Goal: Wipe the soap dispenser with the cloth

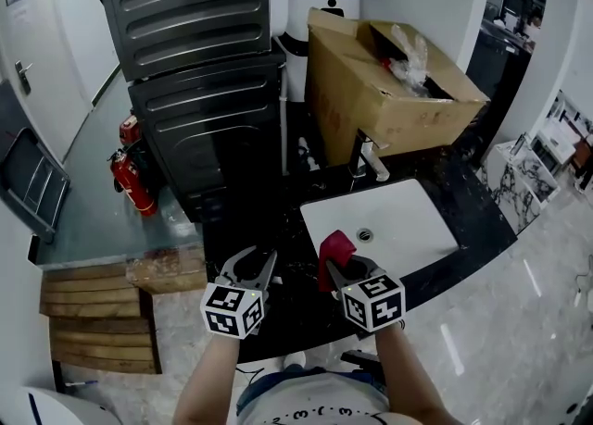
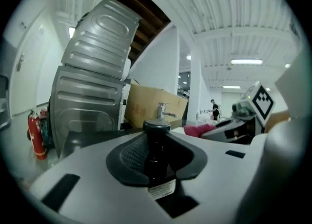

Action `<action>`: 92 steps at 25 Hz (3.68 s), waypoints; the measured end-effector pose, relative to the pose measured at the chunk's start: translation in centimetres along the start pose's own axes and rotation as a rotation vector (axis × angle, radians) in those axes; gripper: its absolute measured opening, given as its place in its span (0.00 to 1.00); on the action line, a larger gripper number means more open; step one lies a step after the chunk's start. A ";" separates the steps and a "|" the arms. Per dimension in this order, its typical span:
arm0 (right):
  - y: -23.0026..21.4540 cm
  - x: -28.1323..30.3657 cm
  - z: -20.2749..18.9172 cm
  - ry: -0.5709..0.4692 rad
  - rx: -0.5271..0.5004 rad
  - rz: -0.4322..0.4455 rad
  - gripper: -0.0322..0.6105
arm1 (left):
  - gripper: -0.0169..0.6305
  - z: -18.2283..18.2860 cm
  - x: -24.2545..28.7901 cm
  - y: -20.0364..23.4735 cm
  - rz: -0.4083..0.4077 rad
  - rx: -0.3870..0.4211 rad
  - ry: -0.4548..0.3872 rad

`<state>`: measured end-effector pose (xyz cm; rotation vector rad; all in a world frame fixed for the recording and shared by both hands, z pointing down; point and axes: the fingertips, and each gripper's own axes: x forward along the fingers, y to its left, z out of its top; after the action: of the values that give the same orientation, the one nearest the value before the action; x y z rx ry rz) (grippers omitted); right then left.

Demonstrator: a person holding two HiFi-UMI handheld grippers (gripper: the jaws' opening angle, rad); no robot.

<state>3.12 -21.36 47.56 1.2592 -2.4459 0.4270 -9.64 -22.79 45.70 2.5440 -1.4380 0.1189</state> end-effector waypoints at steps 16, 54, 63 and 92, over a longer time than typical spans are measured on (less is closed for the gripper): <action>8.0 1.3 1.4 -0.011 -0.105 0.213 0.13 | 0.17 -1.0 -2.8 2.1 0.036 -0.507 -0.174; 1.8 6.0 -3.2 0.206 -0.036 0.031 0.12 | 0.18 -1.8 -3.2 3.0 0.069 -0.492 -0.163; -0.8 1.3 -0.9 0.042 0.061 -0.030 0.12 | 0.17 -0.3 0.6 -1.7 -0.105 0.130 0.077; -0.8 -0.1 -1.2 0.019 0.101 -0.003 0.13 | 0.28 -0.5 -0.6 -0.9 -0.035 0.213 0.101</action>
<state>4.06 -21.26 48.65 1.2931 -2.4336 0.5648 -9.18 -21.67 45.98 2.6840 -1.4106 0.4101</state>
